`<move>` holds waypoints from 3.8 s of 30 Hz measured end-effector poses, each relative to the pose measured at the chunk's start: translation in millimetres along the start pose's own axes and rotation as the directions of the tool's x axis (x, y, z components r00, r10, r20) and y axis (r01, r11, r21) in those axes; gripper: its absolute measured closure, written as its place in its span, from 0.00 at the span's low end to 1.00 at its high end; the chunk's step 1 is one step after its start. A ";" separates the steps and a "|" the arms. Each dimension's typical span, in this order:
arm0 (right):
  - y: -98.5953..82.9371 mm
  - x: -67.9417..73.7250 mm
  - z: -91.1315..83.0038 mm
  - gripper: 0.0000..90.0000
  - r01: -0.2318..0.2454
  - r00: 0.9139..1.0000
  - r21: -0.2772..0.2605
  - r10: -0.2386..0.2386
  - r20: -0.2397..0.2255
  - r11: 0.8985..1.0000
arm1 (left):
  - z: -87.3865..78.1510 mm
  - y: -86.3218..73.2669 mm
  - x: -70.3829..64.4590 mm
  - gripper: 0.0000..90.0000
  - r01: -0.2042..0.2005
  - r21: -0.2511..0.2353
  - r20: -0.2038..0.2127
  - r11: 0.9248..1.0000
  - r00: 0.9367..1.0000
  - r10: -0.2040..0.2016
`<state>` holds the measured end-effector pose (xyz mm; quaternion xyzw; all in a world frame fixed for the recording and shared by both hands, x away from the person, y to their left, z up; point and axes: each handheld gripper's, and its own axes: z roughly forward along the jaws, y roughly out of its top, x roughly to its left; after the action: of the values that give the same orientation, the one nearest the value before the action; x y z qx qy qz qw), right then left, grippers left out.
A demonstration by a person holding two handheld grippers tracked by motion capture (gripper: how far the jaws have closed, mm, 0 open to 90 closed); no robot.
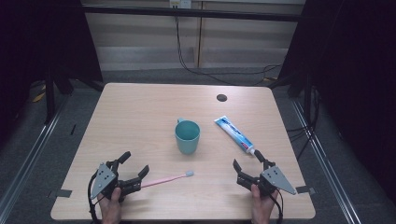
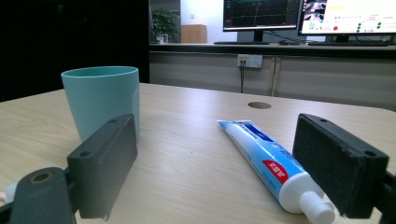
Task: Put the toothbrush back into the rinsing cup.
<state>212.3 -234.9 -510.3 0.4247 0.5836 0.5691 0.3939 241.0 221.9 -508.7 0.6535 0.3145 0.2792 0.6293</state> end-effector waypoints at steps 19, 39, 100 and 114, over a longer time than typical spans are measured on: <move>-0.4 0.1 -1.4 0.15 -0.006 1.000 -0.012 0.006 0.025 1.000 | 6.6 6.2 -3.5 0.18 0.007 0.107 0.016 0.994 1.000 -0.009; -0.3 1.0 -0.7 0.15 0.000 0.999 -0.009 0.000 0.035 1.000 | 14.0 42.6 -8.6 0.28 -0.053 0.303 0.127 0.952 0.992 0.015; -0.6 0.6 -1.6 0.15 -0.002 0.999 -0.018 0.002 0.039 1.000 | 70.7 93.0 -20.4 0.44 -0.348 0.713 0.414 0.609 0.910 0.034; -0.5 0.6 -1.6 0.15 -0.002 0.999 -0.016 0.002 0.039 1.000 | 82.0 94.9 -20.3 0.55 -0.425 0.754 0.492 0.501 0.870 -0.003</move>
<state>210.5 -234.9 -510.7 0.4331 0.5708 0.5659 0.4079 295.9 152.4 -417.6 0.9529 0.1768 0.0163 0.2457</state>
